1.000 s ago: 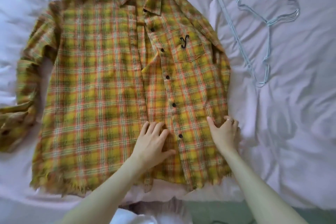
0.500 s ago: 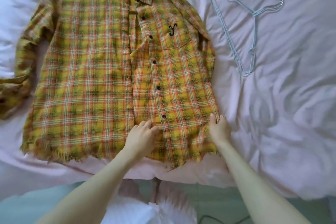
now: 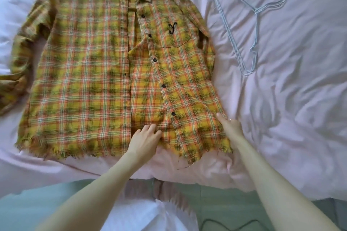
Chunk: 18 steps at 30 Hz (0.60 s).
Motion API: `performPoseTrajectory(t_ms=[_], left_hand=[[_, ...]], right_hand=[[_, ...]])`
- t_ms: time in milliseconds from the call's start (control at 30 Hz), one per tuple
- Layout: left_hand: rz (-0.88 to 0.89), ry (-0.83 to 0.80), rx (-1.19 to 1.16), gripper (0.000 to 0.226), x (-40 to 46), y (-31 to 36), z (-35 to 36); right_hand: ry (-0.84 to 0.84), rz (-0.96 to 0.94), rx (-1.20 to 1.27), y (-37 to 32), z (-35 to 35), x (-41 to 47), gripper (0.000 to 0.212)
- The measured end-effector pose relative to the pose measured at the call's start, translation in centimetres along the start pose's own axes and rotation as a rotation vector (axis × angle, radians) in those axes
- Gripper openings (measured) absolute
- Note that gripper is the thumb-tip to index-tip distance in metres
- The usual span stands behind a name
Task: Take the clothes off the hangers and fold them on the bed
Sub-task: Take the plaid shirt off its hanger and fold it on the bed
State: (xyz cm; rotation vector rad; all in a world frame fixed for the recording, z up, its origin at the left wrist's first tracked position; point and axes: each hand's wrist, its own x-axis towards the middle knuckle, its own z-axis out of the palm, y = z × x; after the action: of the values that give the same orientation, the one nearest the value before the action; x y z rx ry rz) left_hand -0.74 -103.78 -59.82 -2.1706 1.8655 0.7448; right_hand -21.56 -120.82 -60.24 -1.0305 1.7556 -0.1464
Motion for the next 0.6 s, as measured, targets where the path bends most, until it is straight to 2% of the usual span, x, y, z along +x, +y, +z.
performPoseTrajectory(t_ms=[67, 133, 267, 367, 500, 600], left_hand=[[-0.028, 0.021, -0.112, 0.025, 0.6, 0.1, -0.4], [-0.024, 0.024, -0.210, 0.031, 0.8, 0.3, -1.2], [0.064, 0.031, -0.326, 0.035, 0.6, 1.0, -1.5], [0.126, -0.011, -0.415, 0.039, 0.7, 1.8, -1.4], [0.136, -0.083, -0.510, 0.039, 1.5, 2.3, -1.7], [0.147, -0.121, -0.569, 0.033, 1.5, 2.2, -1.6]], right_hand=[[-0.172, 0.107, 0.238, 0.6, 0.2, -0.4, 0.048], [-0.302, 0.177, 0.420, 0.5, 0.2, -0.8, 0.043], [-0.434, 0.192, 0.511, -0.7, 0.9, -1.0, 0.049], [-0.504, 0.186, 0.477, -2.0, 1.2, -1.6, 0.031], [-0.448, 0.182, 0.384, -2.7, 1.3, -2.0, 0.018], [-0.288, 0.206, 0.369, -2.5, 1.4, -1.8, 0.013]])
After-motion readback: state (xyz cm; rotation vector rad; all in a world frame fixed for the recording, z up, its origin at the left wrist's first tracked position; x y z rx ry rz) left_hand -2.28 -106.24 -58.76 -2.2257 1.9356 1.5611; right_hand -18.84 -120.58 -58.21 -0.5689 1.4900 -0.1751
